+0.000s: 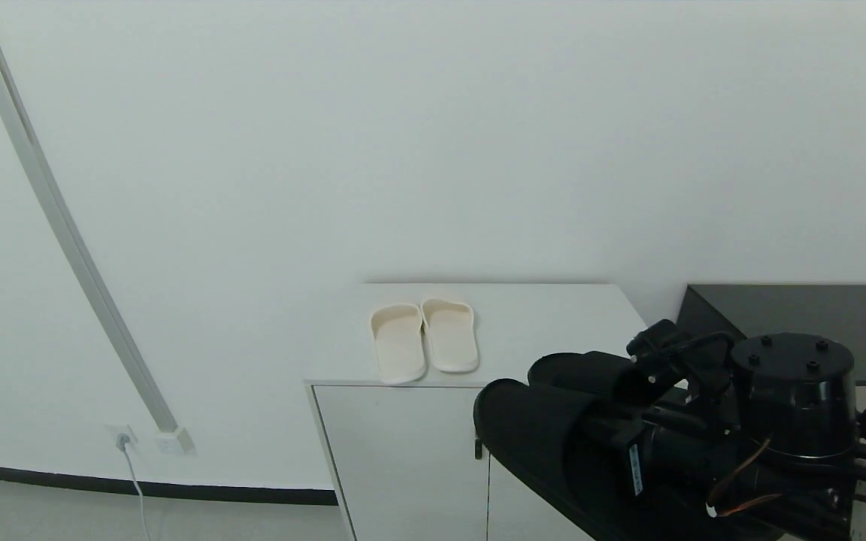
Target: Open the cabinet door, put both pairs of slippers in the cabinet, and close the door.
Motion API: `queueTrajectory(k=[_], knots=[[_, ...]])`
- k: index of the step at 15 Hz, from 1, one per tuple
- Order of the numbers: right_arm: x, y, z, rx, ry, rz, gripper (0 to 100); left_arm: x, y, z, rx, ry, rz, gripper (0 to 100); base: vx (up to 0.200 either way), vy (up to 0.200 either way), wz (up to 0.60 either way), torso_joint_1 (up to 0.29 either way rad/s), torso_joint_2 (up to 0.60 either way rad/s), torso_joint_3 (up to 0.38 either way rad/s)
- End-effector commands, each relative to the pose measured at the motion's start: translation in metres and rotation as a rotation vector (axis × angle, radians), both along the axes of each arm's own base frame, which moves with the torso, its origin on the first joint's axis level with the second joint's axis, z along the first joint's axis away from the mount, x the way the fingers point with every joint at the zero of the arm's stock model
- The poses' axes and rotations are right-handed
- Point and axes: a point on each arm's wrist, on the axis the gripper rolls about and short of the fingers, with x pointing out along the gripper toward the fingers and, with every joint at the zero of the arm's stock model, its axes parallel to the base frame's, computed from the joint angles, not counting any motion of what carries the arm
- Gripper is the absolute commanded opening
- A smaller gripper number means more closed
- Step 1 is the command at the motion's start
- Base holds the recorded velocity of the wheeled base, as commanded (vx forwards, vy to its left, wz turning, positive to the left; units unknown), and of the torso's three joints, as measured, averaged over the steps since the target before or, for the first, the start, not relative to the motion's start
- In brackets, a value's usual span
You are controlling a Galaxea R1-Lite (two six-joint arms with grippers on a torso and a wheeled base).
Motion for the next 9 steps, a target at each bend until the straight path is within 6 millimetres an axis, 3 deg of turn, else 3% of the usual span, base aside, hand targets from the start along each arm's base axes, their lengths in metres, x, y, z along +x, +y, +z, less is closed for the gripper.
queueTrajectory(k=[1,3,4,9], knots=[[-0.0001,-0.0004,-0.0023,-0.007,0.006,-0.001,0,0.0,0.0,-0.0002,0.0,0.001,0.0,0,0.0,0.0,0.0,0.0,0.0,0.0],[-0.0003,-0.0006,-0.0027,-0.015,0.002,0.002,0,-0.0001,0.0,0.0002,0.0,-0.001,0.0,0,0.0,0.0,0.0,0.0,0.0,0.0],[-0.0006,-0.0009,-0.0019,-0.015,-0.002,0.003,0,-0.0001,0.0,0.0002,0.0,-0.001,0.0,0,0.0,0.0,-0.6,0.002,0.01,0.007],[-0.0025,-0.0019,-0.0036,-0.033,-0.008,0.016,0,-0.0001,0.0,0.0002,0.0,-0.001,0.0,0,0.0,0.0,0.0,0.0,0.0,0.0]])
